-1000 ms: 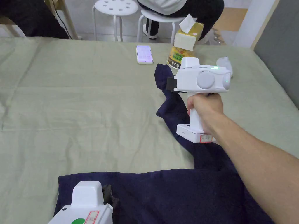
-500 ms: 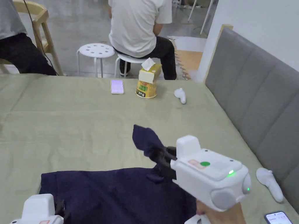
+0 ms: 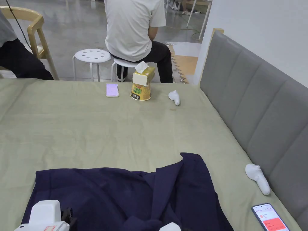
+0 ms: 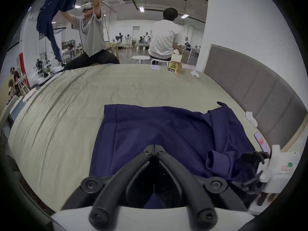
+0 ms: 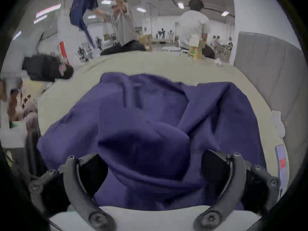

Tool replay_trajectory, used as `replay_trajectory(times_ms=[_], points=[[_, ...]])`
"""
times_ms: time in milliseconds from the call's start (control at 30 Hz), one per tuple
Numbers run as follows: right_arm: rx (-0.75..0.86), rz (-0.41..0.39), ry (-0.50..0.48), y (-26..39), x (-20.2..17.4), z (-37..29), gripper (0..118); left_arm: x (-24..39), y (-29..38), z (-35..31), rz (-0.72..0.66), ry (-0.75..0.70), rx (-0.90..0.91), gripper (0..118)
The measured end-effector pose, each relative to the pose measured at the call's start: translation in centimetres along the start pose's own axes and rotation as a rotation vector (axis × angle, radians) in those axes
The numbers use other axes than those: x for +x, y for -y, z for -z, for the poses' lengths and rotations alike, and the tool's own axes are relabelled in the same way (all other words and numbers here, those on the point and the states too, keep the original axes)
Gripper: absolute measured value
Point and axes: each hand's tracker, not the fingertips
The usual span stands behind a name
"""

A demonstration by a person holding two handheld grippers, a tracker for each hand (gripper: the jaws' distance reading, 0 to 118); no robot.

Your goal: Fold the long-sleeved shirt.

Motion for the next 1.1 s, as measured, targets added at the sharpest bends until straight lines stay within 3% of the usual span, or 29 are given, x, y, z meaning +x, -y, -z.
replay_trajectory(times_ms=[167,200,233,267,300,333,400,467,533,567,600,633,667,700,733,833,933,1000,1033,1100], points=[[0.143,0.114,0.062,-2.2,1.5,-4.9,115,-0.2,-0.6,0.5,-0.029,-0.004,0.024,4],[0.163,0.137,0.096,-2.3,1.8,-5.0,109,-0.3,-0.8,0.5,-0.029,-0.005,0.037,4],[0.177,0.148,0.102,-2.6,2.6,-5.4,92,-0.3,-1.0,0.6,-0.029,-0.013,0.050,4],[0.189,0.144,0.094,-2.8,3.3,-5.5,62,-0.7,-1.0,1.3,-0.031,-0.024,0.059,4],[0.195,0.145,0.108,-3.2,3.9,-5.6,24,-0.9,-1.2,1.5,-0.034,-0.025,0.065,4],[0.185,0.111,0.162,-3.5,4.5,-5.2,10,-1.2,-1.4,1.7,-0.043,-0.022,0.070,4],[0.187,0.111,0.168,-4.3,5.8,-4.7,5,-1.2,-1.8,2.0,-0.054,-0.024,0.066,4],[0.174,0.193,0.145,-5.5,8.3,-3.4,4,-1.4,-2.0,2.8,-0.050,-0.031,0.062,4],[0.161,0.186,0.174,-7.2,10.7,-1.5,6,-1.5,-2.1,3.4,-0.049,-0.034,0.054,4],[0.138,0.232,0.196,-8.0,12.0,-0.5,22,-1.6,-2.1,3.7,-0.051,-0.035,0.049,4],[0.098,0.259,0.225,-9.2,13.1,0.8,77,-1.7,-2.1,4.1,-0.051,-0.036,0.043,4],[0.058,0.300,0.223,-10.3,14.6,2.2,117,-1.6,-2.2,4.4,-0.050,-0.036,0.037,4],[0.115,0.277,0.238,-11.0,16.2,2.2,114,-1.5,-2.2,4.4,-0.050,-0.036,0.033,4],[0.102,0.326,0.187,-11.9,17.4,3.4,114,-1.5,-2.2,4.7,-0.049,-0.038,0.027,4],[0.060,0.367,0.179,-13.6,18.2,4.7,116,-1.6,-2.1,5.2,-0.049,-0.041,0.019,4],[-0.012,0.380,0.238,-15.8,20.5,8.0,117,-1.7,-2.0,6.0,-0.051,-0.048,-0.002,4],[-0.108,0.462,0.227,-16.4,22.5,12.8,116,-2.1,-1.7,6.9,-0.057,-0.053,-0.018,4],[-0.182,0.453,0.228,-16.2,22.4,14.4,114,-2.3,-1.5,7.5,-0.058,-0.059,-0.032,5],[-0.247,0.431,0.248,-16.0,22.3,15.4,105,-2.4,-1.4,7.6,-0.060,-0.061,-0.032,5],[-0.342,0.399,0.238,-15.2,21.9,16.8,69,-2.7,-1.3,7.9,-0.058,-0.060,-0.045,5]])
